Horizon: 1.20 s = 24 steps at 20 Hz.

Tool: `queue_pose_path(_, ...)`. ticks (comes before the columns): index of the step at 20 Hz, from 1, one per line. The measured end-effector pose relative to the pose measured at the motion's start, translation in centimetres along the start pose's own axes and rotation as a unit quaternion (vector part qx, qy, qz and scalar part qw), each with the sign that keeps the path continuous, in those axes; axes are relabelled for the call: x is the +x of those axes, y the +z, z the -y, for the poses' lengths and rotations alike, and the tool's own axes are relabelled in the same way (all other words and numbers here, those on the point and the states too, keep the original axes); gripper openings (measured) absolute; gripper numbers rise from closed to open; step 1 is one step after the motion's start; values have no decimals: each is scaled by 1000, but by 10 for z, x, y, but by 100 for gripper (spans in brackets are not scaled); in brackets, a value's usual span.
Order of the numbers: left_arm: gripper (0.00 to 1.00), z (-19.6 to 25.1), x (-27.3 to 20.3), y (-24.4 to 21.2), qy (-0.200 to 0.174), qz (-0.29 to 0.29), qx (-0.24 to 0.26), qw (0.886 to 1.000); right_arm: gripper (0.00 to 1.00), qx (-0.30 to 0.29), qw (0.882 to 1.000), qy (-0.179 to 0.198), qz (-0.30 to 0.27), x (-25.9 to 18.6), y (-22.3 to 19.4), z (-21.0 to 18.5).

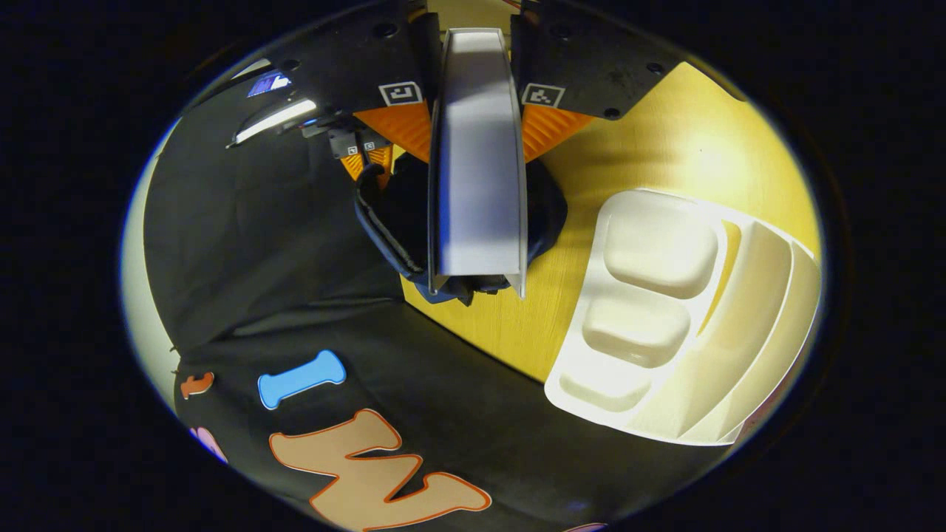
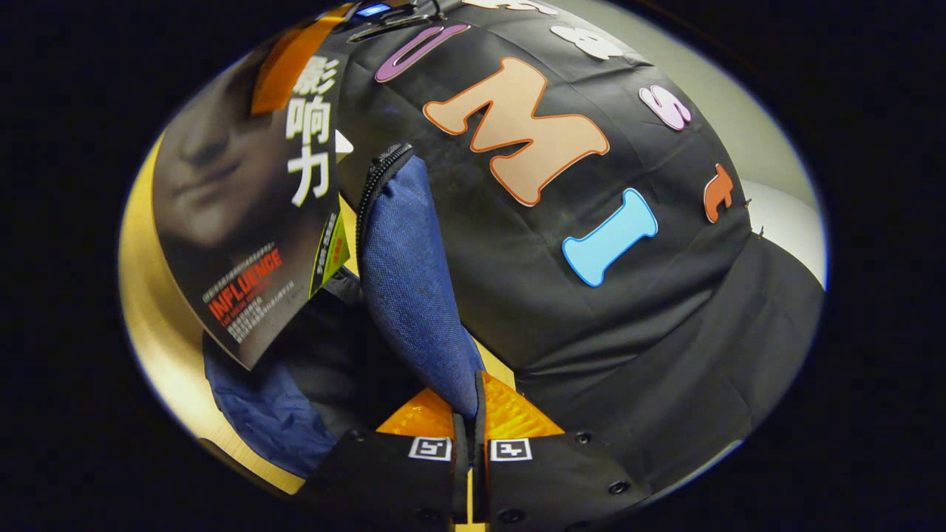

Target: Open the schoolbag, grab two books from the bookshelf and put them into the schoolbag.

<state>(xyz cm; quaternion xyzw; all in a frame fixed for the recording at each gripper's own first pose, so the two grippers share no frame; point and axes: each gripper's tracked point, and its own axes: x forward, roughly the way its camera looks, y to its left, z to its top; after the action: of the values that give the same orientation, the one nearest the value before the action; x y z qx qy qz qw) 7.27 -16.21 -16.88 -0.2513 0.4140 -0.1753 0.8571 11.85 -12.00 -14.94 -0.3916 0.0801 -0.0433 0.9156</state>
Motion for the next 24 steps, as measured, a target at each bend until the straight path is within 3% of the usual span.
queue_pose_path(12, 34, 22, 115, -11, -81, 53, -78, 992, 5, 33, 999, 7, 18, -4, 10, 1)
queue_pose_path(24, 34, 41, 207, -13, -154, 74, -148, 974, 3, 65, 997, 2, 33, -8, 12, 4)
